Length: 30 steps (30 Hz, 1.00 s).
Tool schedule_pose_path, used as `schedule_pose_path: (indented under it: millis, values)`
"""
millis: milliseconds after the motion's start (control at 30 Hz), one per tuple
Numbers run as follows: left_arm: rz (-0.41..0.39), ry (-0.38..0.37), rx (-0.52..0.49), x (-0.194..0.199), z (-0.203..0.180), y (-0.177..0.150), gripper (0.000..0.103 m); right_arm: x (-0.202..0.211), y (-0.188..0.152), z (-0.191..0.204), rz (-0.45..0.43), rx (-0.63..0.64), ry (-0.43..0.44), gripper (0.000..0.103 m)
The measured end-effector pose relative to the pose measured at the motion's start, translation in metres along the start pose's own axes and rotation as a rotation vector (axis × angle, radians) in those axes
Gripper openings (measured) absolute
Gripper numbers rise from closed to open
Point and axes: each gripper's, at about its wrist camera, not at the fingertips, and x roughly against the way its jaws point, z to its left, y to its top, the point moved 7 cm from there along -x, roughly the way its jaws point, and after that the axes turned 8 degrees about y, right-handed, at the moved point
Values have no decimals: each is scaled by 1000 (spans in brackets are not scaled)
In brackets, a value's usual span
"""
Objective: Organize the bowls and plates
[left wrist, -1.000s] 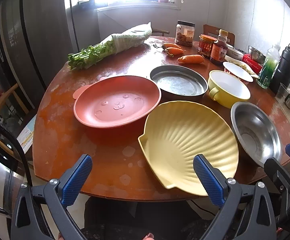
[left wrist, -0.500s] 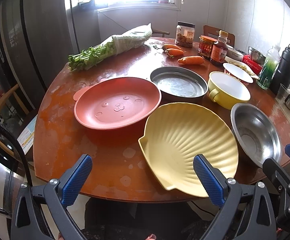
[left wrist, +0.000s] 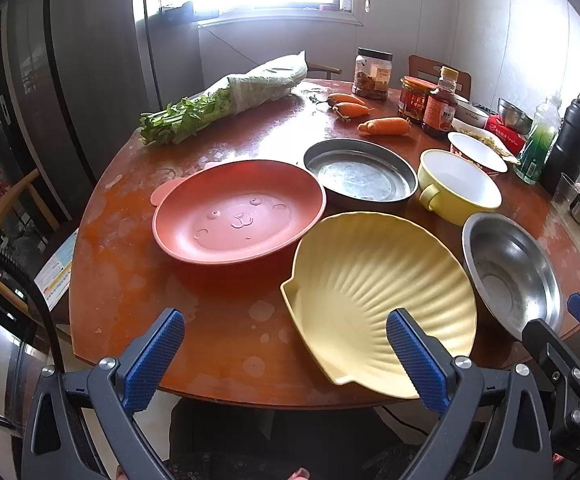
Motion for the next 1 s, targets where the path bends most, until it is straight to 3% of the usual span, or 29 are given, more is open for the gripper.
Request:
schedule_pose_path:
  millis: [633, 1000]
  values:
    - [-1, -4, 21, -2, 10, 3, 102, -1, 10, 9, -13, 20, 17, 102]
    - [-1, 36, 122, -11, 72, 27, 102, -17, 60, 51, -36, 45, 117, 102]
